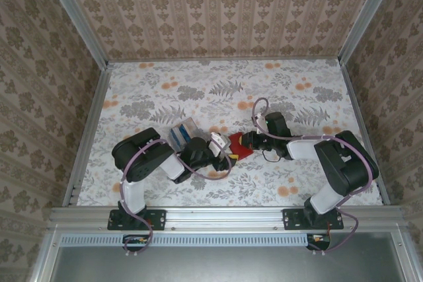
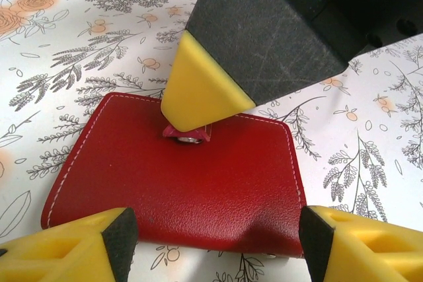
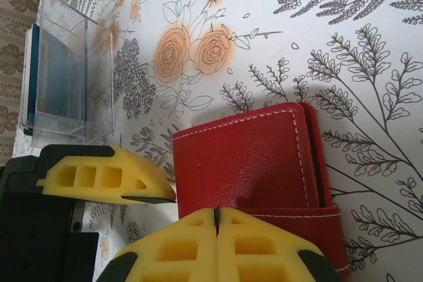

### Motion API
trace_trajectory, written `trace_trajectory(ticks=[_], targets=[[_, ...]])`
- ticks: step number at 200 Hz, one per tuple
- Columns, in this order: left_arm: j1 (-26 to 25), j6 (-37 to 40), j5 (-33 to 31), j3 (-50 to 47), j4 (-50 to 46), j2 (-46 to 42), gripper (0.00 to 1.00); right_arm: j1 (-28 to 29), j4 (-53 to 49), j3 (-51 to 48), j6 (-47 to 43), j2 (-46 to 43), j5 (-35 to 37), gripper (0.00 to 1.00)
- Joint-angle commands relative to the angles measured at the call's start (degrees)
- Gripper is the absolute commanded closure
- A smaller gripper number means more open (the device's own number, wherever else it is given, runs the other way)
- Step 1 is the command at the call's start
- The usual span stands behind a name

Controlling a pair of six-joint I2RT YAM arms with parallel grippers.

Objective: Put the credit cards into the card holder

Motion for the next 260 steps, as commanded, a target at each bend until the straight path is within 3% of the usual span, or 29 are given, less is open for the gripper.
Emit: trace_trajectory(ticks=[1,80,186,260], targets=[[0.1,-1.3,1.2,0.1,2.4,0.4,0.3,0.2,-1.9,-0.5,-1.7,-1.9,-0.4,1.0],[0.1,-2.4,1.5,0.1,2.0,0.7,0.3,0.3,-11.9,2.6,-9.2,-5.9,4.2,1.0],[0.4,-4.2,1.6,1.3,0.6,2.2,0.32,3.2,-11.0,2.8,-10.5,-2.8,5.3,1.0],[0.5,-4.5,1.9,1.1,1.4,2.5,0.32,3.1,-9.7,2.3,-8.5,-7.1,6.9,1.0]])
